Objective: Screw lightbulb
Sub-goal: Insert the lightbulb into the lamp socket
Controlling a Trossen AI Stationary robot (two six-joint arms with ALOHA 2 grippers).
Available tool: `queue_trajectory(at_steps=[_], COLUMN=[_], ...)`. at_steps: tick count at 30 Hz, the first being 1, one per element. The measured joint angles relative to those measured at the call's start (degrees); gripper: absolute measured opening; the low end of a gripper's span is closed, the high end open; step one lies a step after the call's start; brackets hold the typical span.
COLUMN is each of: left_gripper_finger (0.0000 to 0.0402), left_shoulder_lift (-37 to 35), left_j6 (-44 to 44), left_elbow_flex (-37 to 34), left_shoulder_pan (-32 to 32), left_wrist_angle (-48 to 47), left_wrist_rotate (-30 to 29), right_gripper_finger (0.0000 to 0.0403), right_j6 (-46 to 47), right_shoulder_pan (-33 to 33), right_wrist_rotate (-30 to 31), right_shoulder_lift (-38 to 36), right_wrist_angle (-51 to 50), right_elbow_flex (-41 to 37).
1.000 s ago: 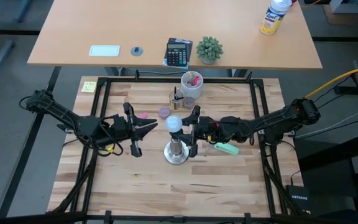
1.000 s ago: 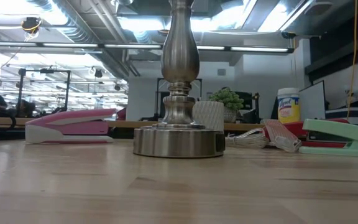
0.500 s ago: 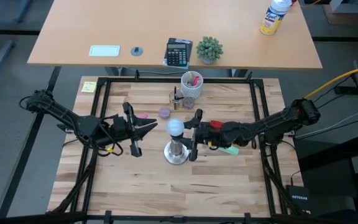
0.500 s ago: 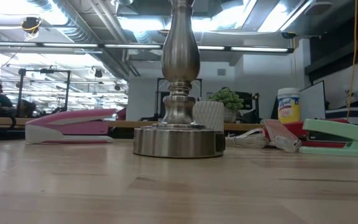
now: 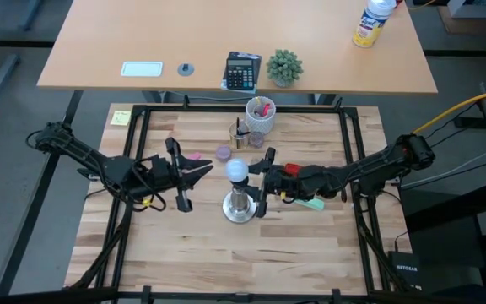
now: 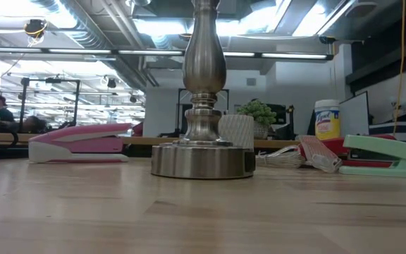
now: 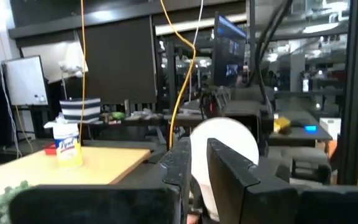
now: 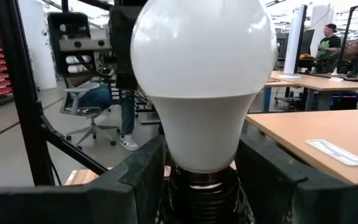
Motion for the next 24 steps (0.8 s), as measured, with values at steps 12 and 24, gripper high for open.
queue_trajectory(at_steps=[12,24], left_gripper_finger=[0.0045,0.0045], left_shoulder_lift=[0.0,2.95], left_j6=[-3.8,-7.25], left_elbow_flex=[0.0,-0.02], left_shoulder_pan=[6.1,12.64], left_wrist_angle=[2.59,2.48], left_wrist_rotate=[9.86,16.16], right_gripper_finger=[0.0192,0.0192], right_j6=[-0.2,-0.22], right_shoulder_pan=[-0.04,-0.04], right_wrist_rotate=[0.17,0.17], right_shoulder_lift=[-0.01,-0.01], right_wrist_angle=[-0.34,-0.85], right_elbow_flex=[0.0,0.0])
